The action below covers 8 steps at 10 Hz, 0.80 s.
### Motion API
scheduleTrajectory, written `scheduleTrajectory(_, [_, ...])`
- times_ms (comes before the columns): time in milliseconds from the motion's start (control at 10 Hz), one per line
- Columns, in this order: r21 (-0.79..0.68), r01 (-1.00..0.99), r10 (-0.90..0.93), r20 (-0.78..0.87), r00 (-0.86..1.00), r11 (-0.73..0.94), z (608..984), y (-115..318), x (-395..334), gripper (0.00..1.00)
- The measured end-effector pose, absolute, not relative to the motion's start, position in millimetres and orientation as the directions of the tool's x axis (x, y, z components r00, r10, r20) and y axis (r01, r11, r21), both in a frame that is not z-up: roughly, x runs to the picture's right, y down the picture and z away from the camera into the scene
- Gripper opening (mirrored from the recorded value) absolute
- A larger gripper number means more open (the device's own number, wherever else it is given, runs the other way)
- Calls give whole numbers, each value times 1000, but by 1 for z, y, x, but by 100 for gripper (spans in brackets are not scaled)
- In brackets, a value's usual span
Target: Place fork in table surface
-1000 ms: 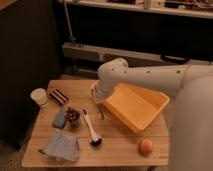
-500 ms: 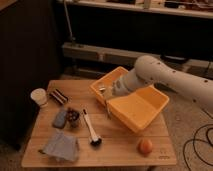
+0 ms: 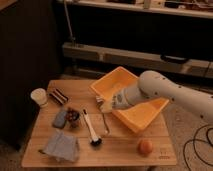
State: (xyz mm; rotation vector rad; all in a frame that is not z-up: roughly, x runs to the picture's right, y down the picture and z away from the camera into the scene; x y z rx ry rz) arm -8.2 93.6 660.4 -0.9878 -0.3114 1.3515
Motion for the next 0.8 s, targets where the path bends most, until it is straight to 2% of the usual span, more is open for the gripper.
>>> scheduleTrajectory(400, [-681, -729, 896, -363, 256, -67, 669, 110, -11, 0])
scheduleTrajectory(800, [-591, -805, 854, -442, 275, -47, 694, 151, -3, 0])
